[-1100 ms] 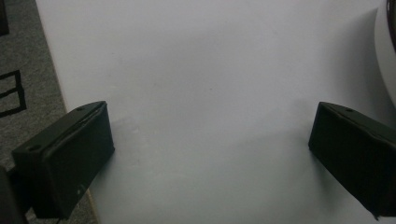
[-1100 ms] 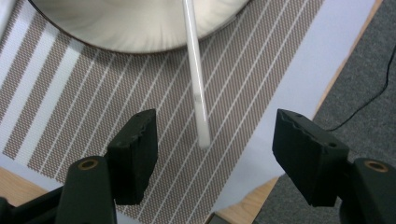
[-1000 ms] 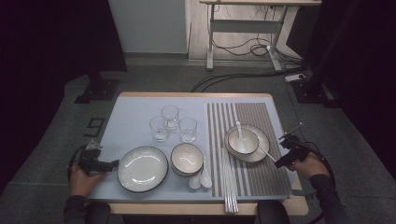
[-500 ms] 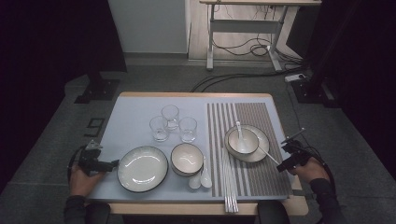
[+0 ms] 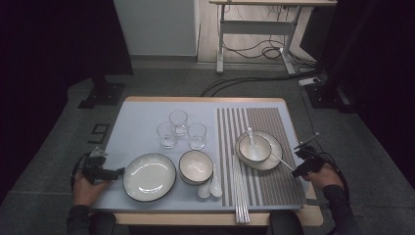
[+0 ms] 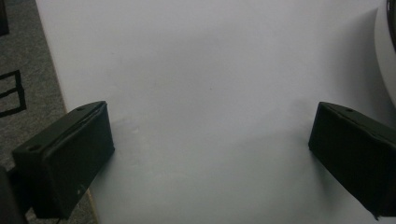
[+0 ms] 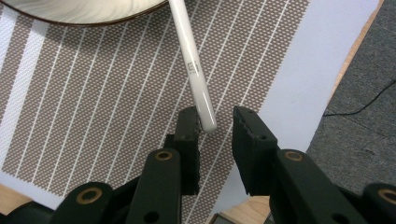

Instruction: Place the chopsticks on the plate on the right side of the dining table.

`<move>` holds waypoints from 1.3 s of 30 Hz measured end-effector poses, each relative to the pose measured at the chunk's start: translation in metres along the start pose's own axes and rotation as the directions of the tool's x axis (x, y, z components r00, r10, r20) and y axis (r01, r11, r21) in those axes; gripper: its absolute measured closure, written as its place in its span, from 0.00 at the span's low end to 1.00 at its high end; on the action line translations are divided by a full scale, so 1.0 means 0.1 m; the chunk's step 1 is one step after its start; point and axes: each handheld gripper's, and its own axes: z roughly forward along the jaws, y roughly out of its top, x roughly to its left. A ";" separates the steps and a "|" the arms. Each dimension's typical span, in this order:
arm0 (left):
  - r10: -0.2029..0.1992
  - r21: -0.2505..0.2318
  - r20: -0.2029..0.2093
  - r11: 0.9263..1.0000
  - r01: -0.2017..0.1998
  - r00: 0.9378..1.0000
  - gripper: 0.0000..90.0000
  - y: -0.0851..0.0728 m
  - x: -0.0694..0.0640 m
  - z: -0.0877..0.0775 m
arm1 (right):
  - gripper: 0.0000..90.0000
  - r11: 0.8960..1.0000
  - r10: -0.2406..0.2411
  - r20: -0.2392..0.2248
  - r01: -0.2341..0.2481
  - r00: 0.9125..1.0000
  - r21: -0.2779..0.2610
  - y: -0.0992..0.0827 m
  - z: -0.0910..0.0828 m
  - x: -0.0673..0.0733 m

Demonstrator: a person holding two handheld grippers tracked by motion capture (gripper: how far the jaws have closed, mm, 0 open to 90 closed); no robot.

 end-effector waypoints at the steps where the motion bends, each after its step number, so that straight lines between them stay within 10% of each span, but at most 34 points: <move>1: 0.000 0.000 0.000 1.000 0.000 1.000 0.00 0.00 0.00 0.00 | 0.80 1.000 0.001 0.003 -0.001 1.000 -0.002 0.01 0.01 0.00; 33: 0.000 0.000 0.000 1.000 0.000 1.000 0.00 0.00 0.00 0.00 | 0.88 1.000 -0.019 0.024 0.019 1.000 -0.008 0.18 0.07 -0.11; 39: 0.000 0.000 0.000 1.000 0.000 1.000 0.00 0.00 0.00 0.00 | 0.67 1.000 -0.011 0.031 0.011 0.999 -0.007 0.17 0.06 -0.11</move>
